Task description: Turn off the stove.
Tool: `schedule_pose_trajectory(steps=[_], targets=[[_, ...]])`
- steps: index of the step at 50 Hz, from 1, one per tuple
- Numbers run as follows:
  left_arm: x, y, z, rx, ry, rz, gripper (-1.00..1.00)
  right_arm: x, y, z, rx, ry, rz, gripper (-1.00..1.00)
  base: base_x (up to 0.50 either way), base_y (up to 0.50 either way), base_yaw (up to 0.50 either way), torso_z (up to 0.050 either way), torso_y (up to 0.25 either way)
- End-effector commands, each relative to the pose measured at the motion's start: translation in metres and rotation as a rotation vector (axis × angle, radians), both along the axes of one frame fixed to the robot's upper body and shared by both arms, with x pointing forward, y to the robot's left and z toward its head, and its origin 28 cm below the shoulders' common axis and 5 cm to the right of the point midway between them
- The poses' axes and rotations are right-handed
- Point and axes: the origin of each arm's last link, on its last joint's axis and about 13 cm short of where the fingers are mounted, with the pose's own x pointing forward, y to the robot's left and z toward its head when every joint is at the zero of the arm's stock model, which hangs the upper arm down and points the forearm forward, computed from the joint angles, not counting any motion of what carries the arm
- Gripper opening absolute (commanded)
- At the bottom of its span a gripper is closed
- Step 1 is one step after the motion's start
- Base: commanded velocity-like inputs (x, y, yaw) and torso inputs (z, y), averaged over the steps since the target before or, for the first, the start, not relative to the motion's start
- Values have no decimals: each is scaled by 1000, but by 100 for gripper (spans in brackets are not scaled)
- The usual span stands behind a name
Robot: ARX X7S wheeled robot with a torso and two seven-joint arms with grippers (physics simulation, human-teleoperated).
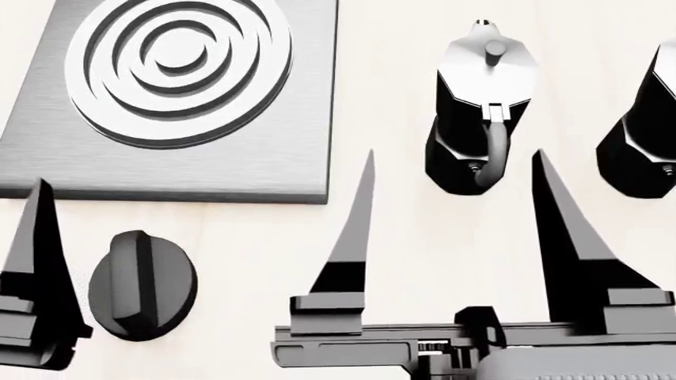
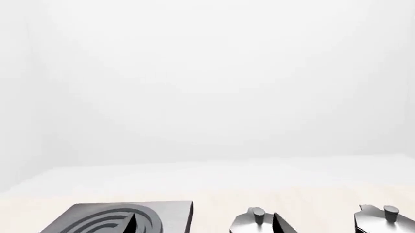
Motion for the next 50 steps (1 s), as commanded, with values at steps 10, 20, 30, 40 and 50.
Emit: schedule_pose_trajectory(steps=[10,20,30,40,50], targets=[[-2,-1,12,-4,-35,-9,100,-3,1,11,3,-31,8,100,0,0,0,0,0],[-3,-2,15,-3,-46,-12,100,-3,1,16,5,-44,9,100,0,0,0,0,0],[-4,-2,18,-6,-58,-14,100,-4,1,20,8,-59,12,100,0,0,0,0,0],[-4,-2,23,-8,-69,-18,100,-5,3,27,10,-78,18,100,0,0,0,0,0],[-7,-2,30,-8,-88,-19,100,-7,3,32,12,-92,21,100,0,0,0,0,0]])
